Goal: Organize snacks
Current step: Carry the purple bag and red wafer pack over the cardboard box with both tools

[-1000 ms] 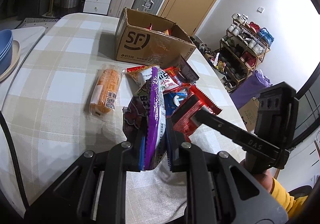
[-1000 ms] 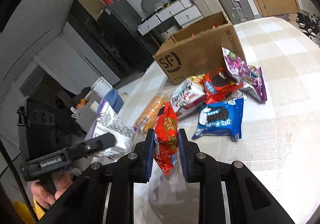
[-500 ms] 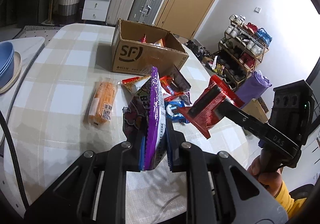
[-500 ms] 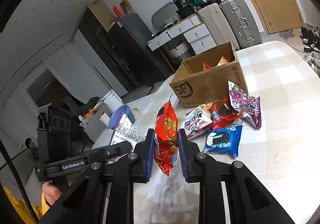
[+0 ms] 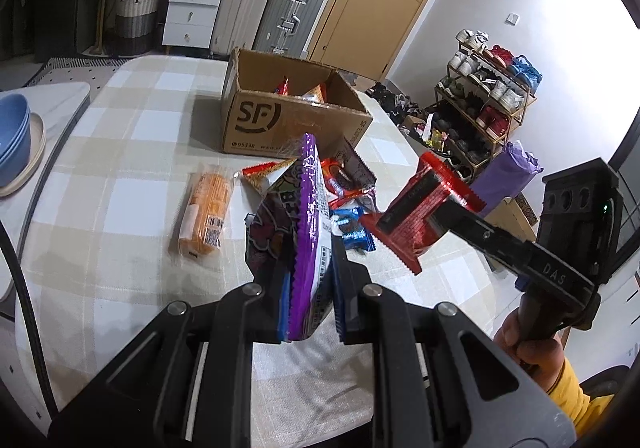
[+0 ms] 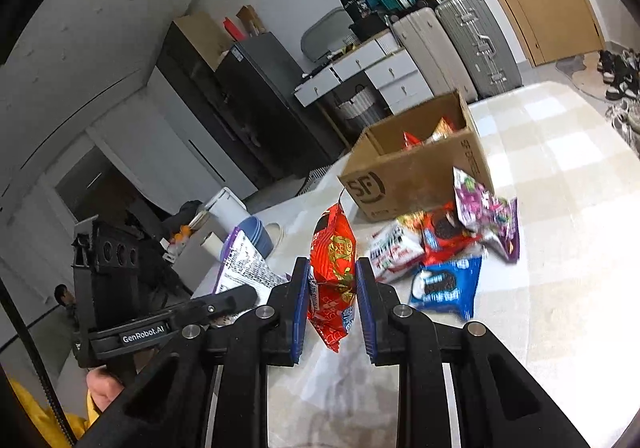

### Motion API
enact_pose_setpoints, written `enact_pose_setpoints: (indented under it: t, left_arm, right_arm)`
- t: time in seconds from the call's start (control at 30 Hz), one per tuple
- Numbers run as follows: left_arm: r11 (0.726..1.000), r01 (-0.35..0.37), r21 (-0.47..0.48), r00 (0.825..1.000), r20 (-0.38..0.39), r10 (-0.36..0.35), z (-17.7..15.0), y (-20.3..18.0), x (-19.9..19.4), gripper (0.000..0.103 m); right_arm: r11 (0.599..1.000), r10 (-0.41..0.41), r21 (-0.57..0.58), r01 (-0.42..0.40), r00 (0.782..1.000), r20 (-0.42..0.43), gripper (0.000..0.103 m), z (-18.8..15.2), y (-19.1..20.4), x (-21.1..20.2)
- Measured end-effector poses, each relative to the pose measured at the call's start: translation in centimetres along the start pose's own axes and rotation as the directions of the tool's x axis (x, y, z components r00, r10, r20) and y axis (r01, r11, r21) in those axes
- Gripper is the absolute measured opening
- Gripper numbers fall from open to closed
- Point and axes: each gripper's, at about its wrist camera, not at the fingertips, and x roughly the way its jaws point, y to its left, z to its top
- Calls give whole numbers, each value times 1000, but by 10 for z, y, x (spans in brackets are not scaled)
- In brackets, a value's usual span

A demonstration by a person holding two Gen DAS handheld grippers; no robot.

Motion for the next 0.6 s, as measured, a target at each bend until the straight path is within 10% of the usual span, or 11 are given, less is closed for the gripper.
enact_pose_setpoints:
  t: [0.6]
  left_arm:
    - [997, 74, 16, 994, 80, -75, 127, -10, -13, 13]
  right_arm:
    - [995, 61, -77, -55, 996, 69, 23, 126, 26, 11]
